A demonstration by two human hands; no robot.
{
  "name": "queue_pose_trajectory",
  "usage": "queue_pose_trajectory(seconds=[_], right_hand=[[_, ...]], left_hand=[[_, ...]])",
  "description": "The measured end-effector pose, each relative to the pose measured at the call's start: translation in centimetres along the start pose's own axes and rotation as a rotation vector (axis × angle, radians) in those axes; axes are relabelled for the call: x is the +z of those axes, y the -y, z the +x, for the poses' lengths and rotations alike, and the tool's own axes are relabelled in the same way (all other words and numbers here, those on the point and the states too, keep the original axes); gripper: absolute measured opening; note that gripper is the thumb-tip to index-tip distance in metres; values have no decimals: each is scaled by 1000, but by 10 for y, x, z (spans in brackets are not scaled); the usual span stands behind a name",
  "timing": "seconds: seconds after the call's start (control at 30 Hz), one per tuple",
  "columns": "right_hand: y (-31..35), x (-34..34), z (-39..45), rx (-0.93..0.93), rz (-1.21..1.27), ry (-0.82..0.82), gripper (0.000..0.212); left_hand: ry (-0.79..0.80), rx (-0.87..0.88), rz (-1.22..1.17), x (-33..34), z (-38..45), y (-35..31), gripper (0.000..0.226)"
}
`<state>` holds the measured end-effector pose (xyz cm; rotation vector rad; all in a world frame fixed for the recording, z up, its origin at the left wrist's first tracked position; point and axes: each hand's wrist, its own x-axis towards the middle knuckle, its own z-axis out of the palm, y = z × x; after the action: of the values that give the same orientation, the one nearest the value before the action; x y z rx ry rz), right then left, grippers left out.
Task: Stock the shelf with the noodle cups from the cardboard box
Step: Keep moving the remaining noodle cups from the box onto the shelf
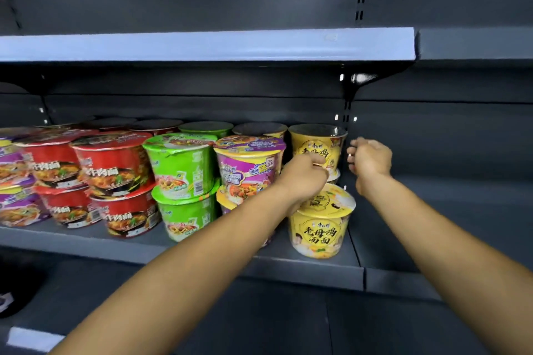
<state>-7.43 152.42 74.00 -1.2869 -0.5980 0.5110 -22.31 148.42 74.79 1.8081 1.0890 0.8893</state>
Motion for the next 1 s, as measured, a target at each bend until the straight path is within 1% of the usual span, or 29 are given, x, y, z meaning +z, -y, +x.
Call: queue_pose_trajectory(seconds=[0.07, 0.13, 0.17, 0.27, 0.37, 0.47, 0.6, 0.7, 0.77, 0.83, 0.9, 0.97, 1.0], right_hand=[[6, 3, -31, -36, -13, 55, 25], [14, 6, -60, -55, -29, 140, 25], [16, 9, -80, -48, -28, 186, 24], [14, 19, -146, -16, -47, 307, 21], [-4, 28, -209, 58, -107, 507, 20], [-42, 38, -259, 172, -228, 710, 21], [-112, 52, -310, 360, -402, 883, 22], [-174, 57, -337, 515, -481, 932, 20], [-215, 56, -352, 623, -532, 944, 16], [-257, 48, -365, 748, -582, 934, 14], [-301, 34, -375, 865, -619, 920, 11], [-344, 16, -382, 963, -660, 868, 7], [-365, 7, -385, 1005, -688, 836, 7]], left_hand=[[68, 37, -69, -19, -26, 1, 24], [121, 58, -118, -37, -45, 4, 16], [133, 64, -117, -49, -56, 8, 15], [115, 40, -98, -87, -90, 30, 24], [91, -48, -79, -121, -126, 66, 25], [108, -158, -19, -145, -161, 113, 24], [155, -365, 51, -151, -199, 187, 29], [228, -548, 121, -144, -221, 248, 25], [243, -645, 131, -135, -235, 288, 22], [218, -734, 125, -124, -251, 327, 24], [230, -840, 77, -112, -270, 369, 31], [222, -930, 14, -103, -291, 407, 32], [210, -969, 20, -99, -303, 425, 31]])
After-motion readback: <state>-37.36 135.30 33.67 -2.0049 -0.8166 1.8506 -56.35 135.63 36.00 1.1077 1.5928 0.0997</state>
